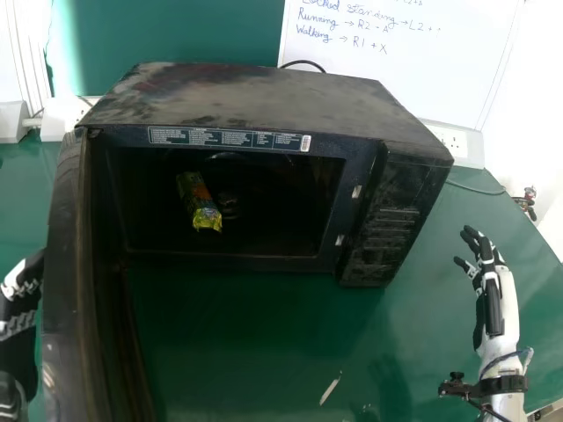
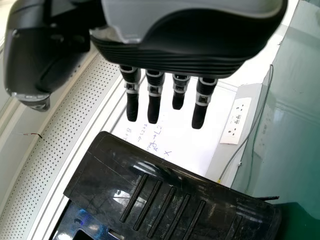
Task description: Put biscuit inside oven
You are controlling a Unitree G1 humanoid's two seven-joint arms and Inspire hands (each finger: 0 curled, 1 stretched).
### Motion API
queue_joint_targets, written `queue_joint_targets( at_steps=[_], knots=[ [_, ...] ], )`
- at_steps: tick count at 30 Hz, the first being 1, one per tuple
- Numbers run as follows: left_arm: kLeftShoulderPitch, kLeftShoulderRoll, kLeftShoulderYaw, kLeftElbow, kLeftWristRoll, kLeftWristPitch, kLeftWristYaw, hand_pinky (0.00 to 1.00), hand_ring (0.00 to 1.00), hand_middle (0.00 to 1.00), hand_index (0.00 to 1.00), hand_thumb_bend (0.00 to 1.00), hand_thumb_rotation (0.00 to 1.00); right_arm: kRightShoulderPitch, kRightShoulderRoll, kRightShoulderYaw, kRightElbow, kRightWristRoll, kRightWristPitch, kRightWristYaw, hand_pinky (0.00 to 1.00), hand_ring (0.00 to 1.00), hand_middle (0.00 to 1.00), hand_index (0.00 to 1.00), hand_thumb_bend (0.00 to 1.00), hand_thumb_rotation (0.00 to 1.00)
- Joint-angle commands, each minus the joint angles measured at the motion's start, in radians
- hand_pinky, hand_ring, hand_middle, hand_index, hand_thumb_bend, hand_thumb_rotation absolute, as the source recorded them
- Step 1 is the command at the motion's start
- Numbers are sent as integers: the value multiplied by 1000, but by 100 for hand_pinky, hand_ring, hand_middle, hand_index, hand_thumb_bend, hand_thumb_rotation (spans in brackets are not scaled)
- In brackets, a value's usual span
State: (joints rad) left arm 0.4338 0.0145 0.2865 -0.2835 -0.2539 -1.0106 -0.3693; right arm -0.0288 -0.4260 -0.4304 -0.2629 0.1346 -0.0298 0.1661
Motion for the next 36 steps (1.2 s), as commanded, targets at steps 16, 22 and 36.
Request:
queue_joint_targets(
  at_steps=[16,22,36],
  knots=[
    [-18,69,-21,58,155,-72,67,96,97,95,91,83,94,-7,2,-3,-7,-7,-8,-11,84,93,91,88,82,92],
    [18,120,-64,57,129,-72,61,100,100,98,93,77,91,-10,2,-4,-4,0,-7,-10,85,93,91,88,83,90],
    [15,166,-122,30,119,-42,78,100,100,98,90,75,90,-10,6,-1,-10,-1,-8,-16,84,93,91,88,83,91]
  ],
)
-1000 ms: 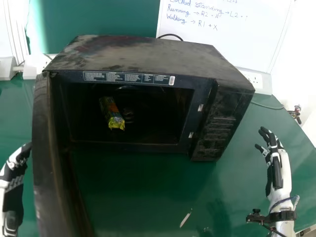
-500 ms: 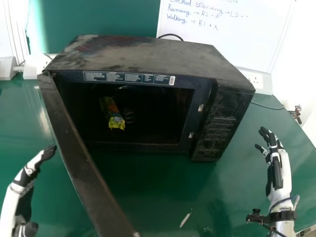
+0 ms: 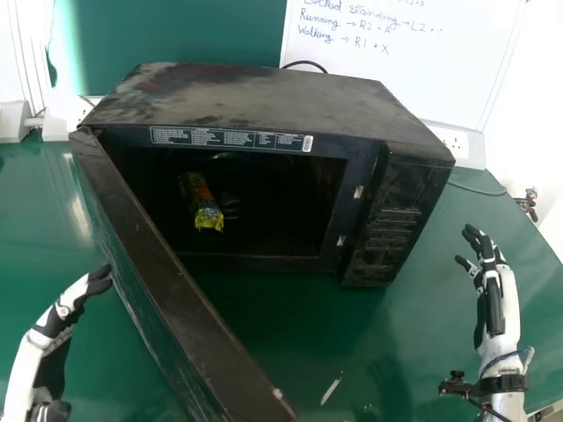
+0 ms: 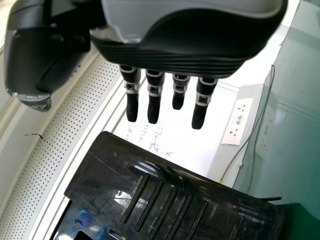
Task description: Put biscuit inside oven
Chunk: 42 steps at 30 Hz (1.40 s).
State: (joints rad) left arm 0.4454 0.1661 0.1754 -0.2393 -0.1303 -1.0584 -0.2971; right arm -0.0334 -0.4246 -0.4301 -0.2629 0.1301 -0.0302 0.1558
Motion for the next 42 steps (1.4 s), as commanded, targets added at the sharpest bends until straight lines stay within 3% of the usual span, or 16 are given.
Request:
queue_joint_targets(
  at_steps=[1,13,21,42],
  knots=[
    [3,22,-9,-15,-1,12,4,100,100,99,90,76,90,-7,5,-2,-9,7,-9,-4,83,93,90,88,83,90],
    [-49,82,40,-42,117,85,16,100,99,97,91,83,99,-4,9,4,-14,5,-4,-6,84,93,90,87,82,90],
    [-106,95,16,-41,126,100,21,100,95,93,88,82,98,4,12,9,-25,-2,0,-8,85,94,90,88,83,91],
    [-166,163,-10,-74,146,210,6,100,96,96,92,83,97,6,27,12,-34,-8,5,-12,85,93,89,87,83,90]
  ],
)
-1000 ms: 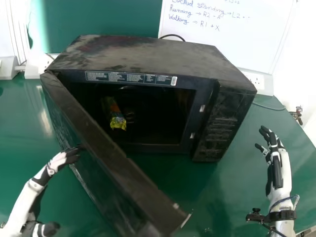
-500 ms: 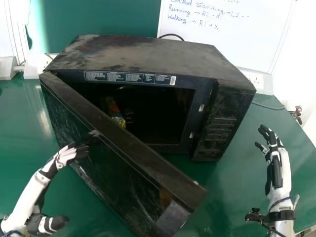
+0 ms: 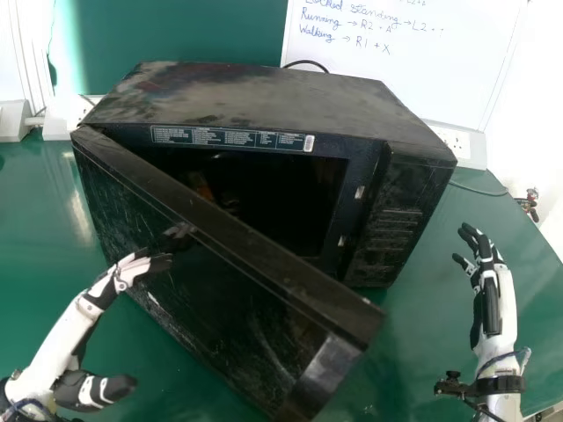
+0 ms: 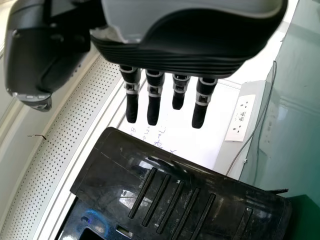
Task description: Put biscuit inside oven
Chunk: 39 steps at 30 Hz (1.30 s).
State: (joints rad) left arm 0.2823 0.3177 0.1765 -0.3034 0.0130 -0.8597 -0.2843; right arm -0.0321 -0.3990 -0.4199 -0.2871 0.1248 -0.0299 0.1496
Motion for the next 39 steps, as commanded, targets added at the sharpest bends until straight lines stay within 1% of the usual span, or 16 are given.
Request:
queue_joint_targets(
  at_steps=[1,7,14,18,23,31,33,36,39],
  knots=[
    [-7,14,-15,-9,2,16,-7,100,96,96,92,83,96,4,2,2,-9,-5,5,-8,85,93,89,87,84,90],
    [-35,21,-38,14,1,27,-8,100,96,96,93,84,94,1,7,4,-9,-8,4,-10,85,92,89,86,83,90],
    [-68,29,-61,29,4,42,-13,100,97,96,92,84,96,-3,10,10,-9,-19,0,-20,84,93,89,87,84,90],
    [-86,31,-65,39,15,42,-14,100,96,95,92,84,98,-2,11,13,-13,-32,-1,-32,83,93,89,86,85,90],
    [-106,38,-69,39,30,63,-19,100,96,96,92,84,99,-5,10,12,-15,-25,3,-30,83,93,89,87,84,90],
    [-153,39,-104,74,37,75,-22,100,97,96,92,84,95,-4,10,13,-24,-28,15,-33,84,93,90,87,85,90],
    [-166,36,-112,71,50,87,-20,100,96,96,92,85,95,-4,12,14,-26,-27,15,-35,84,93,89,86,85,90],
    [-187,39,-121,57,80,114,-20,100,97,97,92,86,99,-2,13,18,-32,-31,18,-37,84,93,89,86,85,90],
    [-223,28,-124,55,140,108,2,100,96,95,91,83,100,-2,14,19,-30,-35,13,-40,83,93,89,86,85,90]
  ],
)
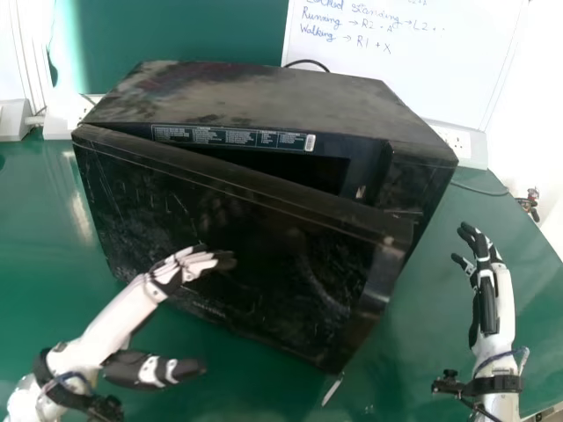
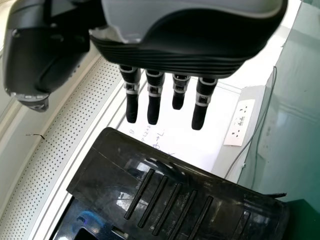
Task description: Put biscuit inside oven
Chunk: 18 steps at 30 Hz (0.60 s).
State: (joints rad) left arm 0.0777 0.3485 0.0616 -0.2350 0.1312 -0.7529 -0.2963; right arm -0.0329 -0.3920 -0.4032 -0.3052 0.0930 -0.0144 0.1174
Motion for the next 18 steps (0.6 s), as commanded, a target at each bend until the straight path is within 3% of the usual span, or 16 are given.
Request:
queue_joint_targets(
  at_steps=[1,11,18],
  knots=[
    [-33,-11,-15,-12,33,1,20,100,95,95,90,81,100,-2,8,3,-11,-3,-2,-8,82,93,89,86,85,90],
    [-97,-44,-93,-61,55,141,21,100,94,93,89,83,100,-3,12,2,-14,-3,-2,-12,83,93,89,86,86,90],
    [-134,-44,-107,-30,77,156,28,98,93,93,88,83,100,4,10,1,-21,-1,8,-8,84,94,90,87,86,90]
  ],
)
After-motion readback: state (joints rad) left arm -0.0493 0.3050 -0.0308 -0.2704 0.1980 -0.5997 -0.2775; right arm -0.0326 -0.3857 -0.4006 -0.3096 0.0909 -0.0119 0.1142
